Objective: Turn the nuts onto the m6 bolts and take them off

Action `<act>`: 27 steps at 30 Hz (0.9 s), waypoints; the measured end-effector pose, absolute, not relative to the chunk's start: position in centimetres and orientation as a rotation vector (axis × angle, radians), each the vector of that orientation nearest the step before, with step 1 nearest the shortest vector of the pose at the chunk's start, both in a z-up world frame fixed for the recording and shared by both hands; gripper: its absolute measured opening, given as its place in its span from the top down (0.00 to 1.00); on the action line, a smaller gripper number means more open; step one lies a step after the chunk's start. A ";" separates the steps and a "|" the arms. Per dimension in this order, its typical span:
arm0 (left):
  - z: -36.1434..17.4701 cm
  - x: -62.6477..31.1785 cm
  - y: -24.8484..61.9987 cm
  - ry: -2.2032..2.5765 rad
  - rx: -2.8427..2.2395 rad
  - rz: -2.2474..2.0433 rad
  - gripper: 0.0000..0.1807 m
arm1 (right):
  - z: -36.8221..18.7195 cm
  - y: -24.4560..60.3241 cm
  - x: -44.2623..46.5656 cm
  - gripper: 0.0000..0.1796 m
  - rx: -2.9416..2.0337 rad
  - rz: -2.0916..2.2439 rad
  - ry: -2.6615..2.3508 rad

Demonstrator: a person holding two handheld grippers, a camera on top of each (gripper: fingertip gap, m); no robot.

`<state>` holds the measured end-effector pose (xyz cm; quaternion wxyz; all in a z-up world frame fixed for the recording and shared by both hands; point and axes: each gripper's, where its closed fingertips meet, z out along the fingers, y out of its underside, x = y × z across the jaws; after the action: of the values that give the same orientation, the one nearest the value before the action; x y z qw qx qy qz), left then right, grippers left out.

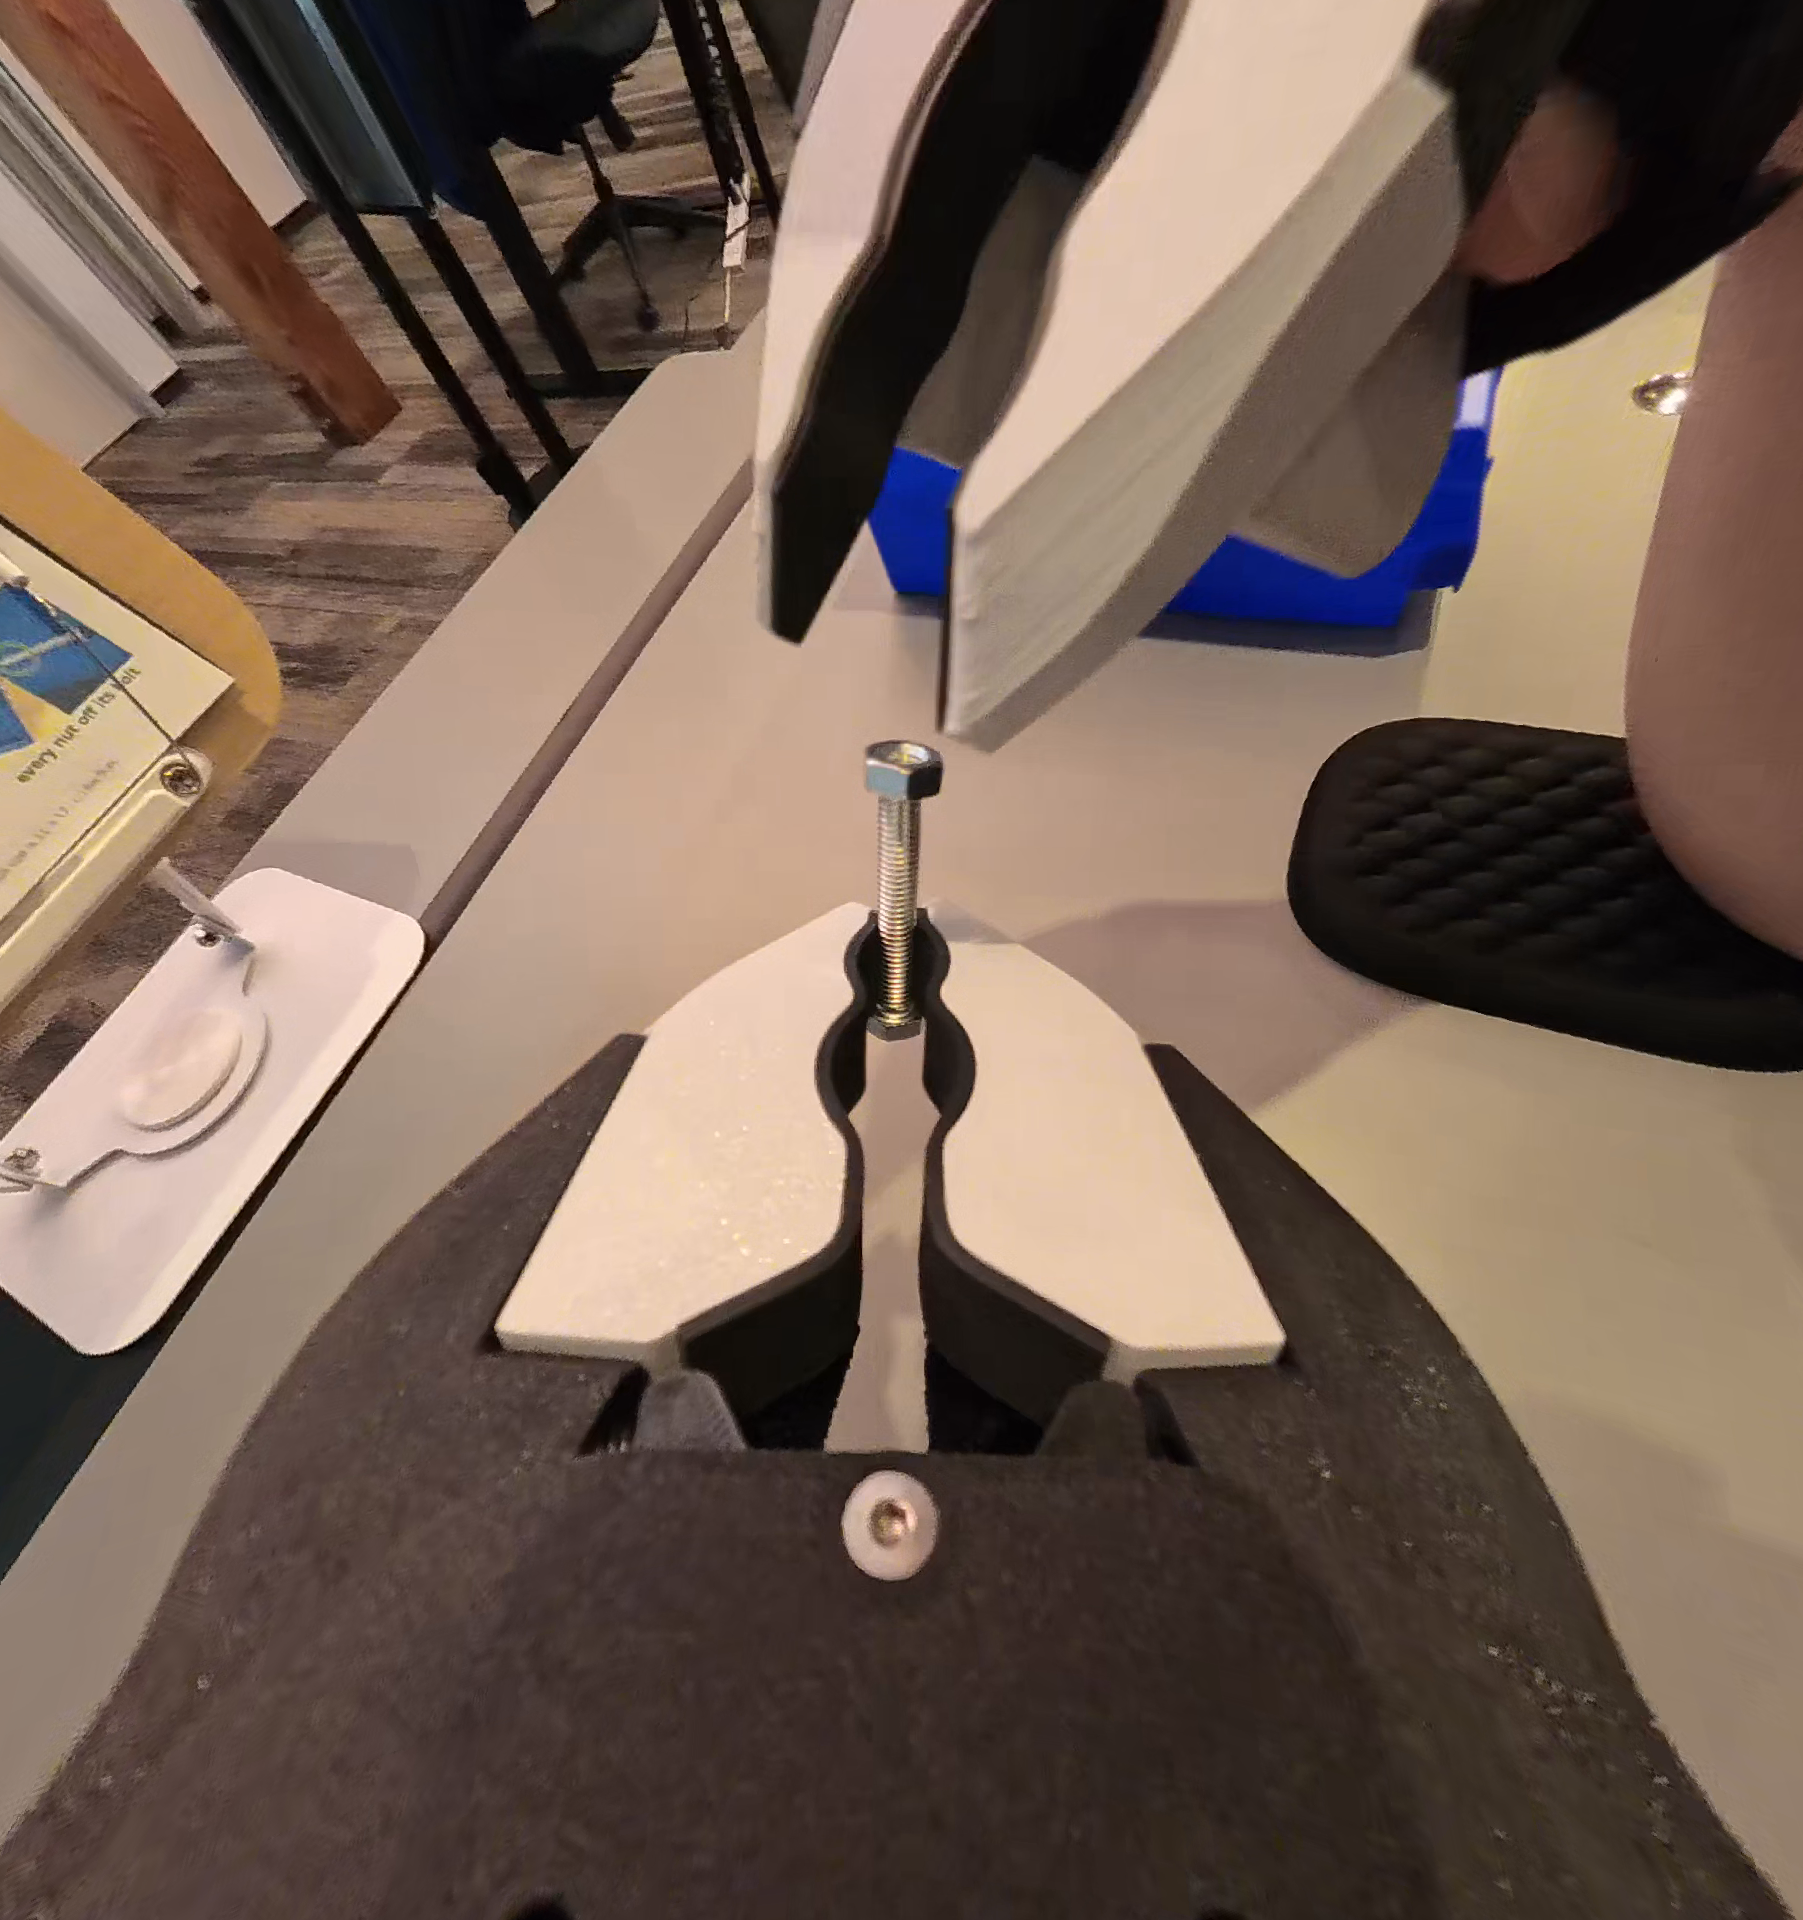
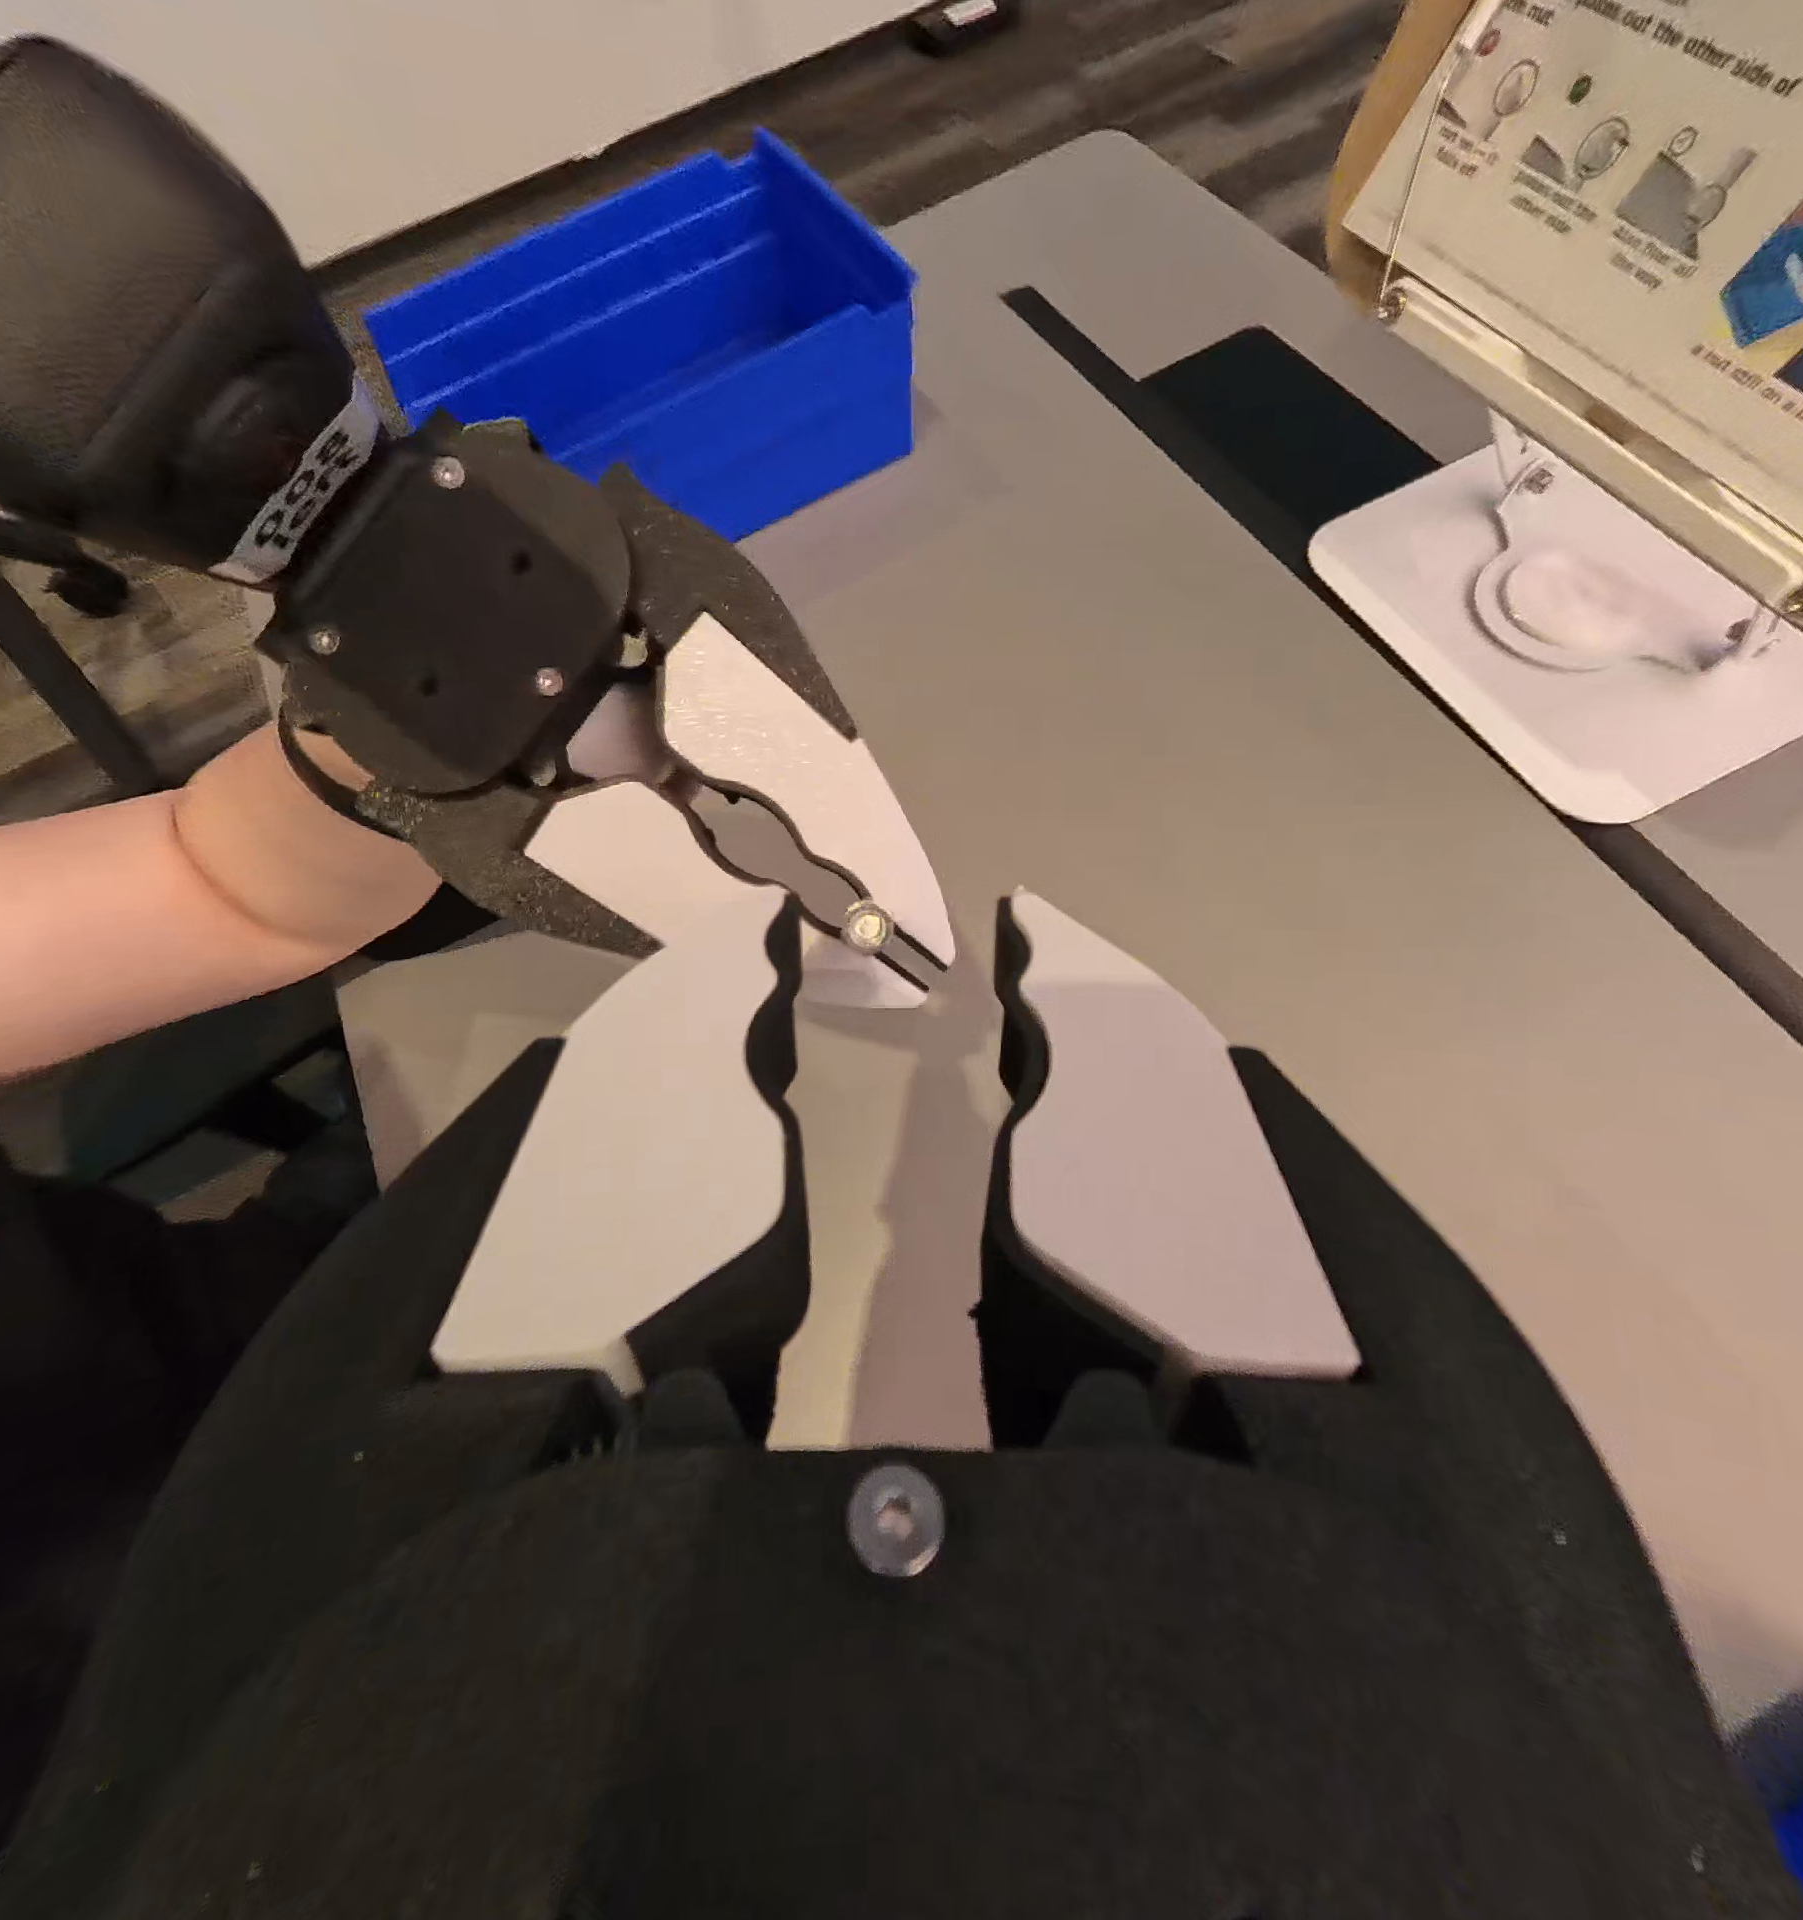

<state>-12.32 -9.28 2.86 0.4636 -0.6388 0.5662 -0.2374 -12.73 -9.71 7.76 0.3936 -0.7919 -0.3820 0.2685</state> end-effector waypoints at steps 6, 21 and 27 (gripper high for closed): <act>2.5 -12.2 -9.1 1.391 -1.586 -0.590 0.98 | 6.5 -9.3 -12.7 0.85 -2.079 0.632 -0.962; 2.7 -12.5 -11.9 1.520 -1.579 -0.803 0.98 | 6.5 -12.3 -13.5 0.95 -1.957 0.710 -1.276; 3.1 -13.3 -16.9 1.753 -1.486 -1.067 0.97 | 6.9 -16.6 -14.3 0.95 -1.595 0.809 -1.682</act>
<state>-13.32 -16.93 3.10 0.2991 -0.5597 0.6602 -0.4017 -14.29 -16.63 6.89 0.3364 -0.6118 -0.6451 0.3104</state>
